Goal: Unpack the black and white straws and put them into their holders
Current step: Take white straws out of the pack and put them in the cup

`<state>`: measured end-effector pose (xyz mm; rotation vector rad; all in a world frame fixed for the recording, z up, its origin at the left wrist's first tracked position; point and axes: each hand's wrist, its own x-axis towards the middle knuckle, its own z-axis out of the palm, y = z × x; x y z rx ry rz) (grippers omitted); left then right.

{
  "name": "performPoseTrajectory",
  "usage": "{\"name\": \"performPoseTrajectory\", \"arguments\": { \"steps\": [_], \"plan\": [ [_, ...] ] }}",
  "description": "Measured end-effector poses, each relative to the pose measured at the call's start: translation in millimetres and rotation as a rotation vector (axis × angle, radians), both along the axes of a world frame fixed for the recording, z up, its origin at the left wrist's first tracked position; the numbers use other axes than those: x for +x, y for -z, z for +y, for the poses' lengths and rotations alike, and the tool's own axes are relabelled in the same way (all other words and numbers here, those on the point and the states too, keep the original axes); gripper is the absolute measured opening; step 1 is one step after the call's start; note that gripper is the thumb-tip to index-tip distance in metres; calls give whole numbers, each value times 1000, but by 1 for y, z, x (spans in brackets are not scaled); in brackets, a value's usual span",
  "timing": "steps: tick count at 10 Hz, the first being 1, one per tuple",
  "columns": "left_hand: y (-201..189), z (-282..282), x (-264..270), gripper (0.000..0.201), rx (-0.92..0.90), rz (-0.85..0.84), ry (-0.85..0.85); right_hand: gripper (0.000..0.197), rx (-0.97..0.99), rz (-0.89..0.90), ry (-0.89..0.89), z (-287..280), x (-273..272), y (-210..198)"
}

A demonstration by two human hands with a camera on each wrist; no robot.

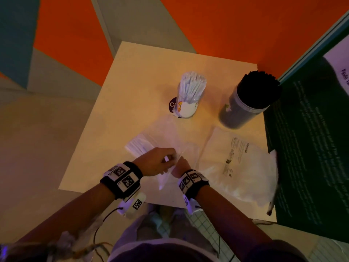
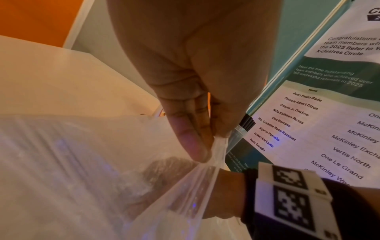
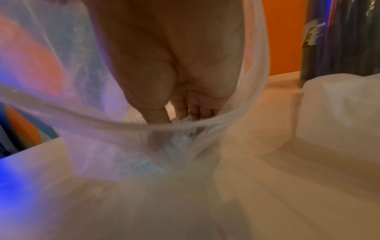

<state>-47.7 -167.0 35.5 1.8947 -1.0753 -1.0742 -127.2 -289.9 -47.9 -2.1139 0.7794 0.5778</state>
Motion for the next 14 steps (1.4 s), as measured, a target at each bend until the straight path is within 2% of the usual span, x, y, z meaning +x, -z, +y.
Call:
{"name": "performPoseTrajectory", "arguments": {
  "steps": [1,2,4,6,7,8,9,10,11,12,13,14],
  "plan": [
    [-1,3,-2,13,-1,-14,-3,45,26,-32,-13,1,6,3],
    [-3,4,-2,13,7,-16,-6,25,63,-33,-131,9,10,-13],
    [-4,0,2,9,34,-31,7,29,-7,44,-372,-7,8,-47],
    [-4,-17,3,16,46,-59,93,23,-111,301,-518,-77,-35,-108],
    [-2,-29,4,16,93,-177,222,14,-239,475,-570,-122,-57,-147],
    [0,-39,9,25,225,-273,293,11,-297,587,-499,-166,-75,-186],
    [-3,-49,15,35,197,-428,234,14,-398,586,-430,-194,-84,-219],
    [-16,-64,19,54,-45,-568,140,26,-407,536,-422,-198,-74,-239],
    [-37,-86,25,87,-234,-728,129,11,-397,408,-482,-184,-56,-244],
    [-50,-103,31,84,-196,-810,201,8,-298,243,-525,-163,-34,-242],
    [-52,-102,41,42,-49,-865,207,13,-125,42,-475,-154,-15,-238],
    [-49,-90,55,37,-6,-849,150,29,61,-361,-145,-149,-1,-224]
  ]
}}
